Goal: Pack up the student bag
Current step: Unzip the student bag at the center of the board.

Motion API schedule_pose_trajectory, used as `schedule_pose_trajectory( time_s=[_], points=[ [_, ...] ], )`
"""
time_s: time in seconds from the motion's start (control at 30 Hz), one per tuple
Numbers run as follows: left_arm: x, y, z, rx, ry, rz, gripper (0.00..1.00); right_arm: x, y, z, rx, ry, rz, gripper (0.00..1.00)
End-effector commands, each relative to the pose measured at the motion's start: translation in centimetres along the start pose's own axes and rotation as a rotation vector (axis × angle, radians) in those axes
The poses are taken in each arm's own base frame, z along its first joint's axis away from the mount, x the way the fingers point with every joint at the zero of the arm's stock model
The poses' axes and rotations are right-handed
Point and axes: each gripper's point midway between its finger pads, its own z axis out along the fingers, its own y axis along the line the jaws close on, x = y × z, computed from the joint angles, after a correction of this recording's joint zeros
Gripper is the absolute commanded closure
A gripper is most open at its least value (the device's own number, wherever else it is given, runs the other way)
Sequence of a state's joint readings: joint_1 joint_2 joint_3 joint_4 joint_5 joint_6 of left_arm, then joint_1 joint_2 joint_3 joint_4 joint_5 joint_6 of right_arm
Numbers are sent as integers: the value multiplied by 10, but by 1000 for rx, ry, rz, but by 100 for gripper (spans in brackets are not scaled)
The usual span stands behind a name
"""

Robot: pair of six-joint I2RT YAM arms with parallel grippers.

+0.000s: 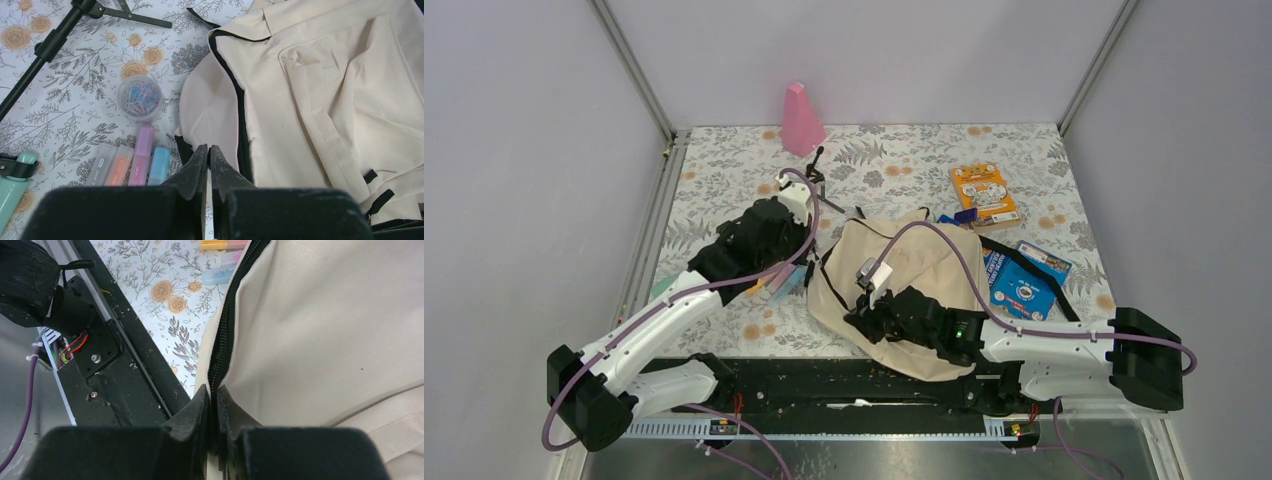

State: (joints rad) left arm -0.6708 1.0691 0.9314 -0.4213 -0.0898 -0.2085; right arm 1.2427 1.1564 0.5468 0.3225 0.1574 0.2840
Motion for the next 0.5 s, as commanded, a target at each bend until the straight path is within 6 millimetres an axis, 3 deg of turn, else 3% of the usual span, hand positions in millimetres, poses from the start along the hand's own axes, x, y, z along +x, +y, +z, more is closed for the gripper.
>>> schedule_pose_trajectory(
  time_s=[0.0, 0.13, 0.23, 0.33, 0.4, 0.47],
  points=[
    [-47, 13, -5, -57, -149, -38, 100, -18, 23, -8, -63, -31, -6, 100],
    [-50, 10, -8, -35, -165, -35, 100, -23, 16, -10, -21, -58, 18, 98],
    [-54, 8, -13, -20, -189, -23, 100, -31, 8, -13, 32, -92, 46, 77],
    [-59, -2, -20, 42, -223, -5, 100, -41, -3, -17, 96, -122, 54, 50],
    [-62, -10, -25, 90, -245, 10, 100, -50, -10, -20, 149, -141, 57, 37],
    [-65, -15, -29, 124, -261, 16, 100, -57, -20, -20, 214, -153, 56, 31]
  ],
)
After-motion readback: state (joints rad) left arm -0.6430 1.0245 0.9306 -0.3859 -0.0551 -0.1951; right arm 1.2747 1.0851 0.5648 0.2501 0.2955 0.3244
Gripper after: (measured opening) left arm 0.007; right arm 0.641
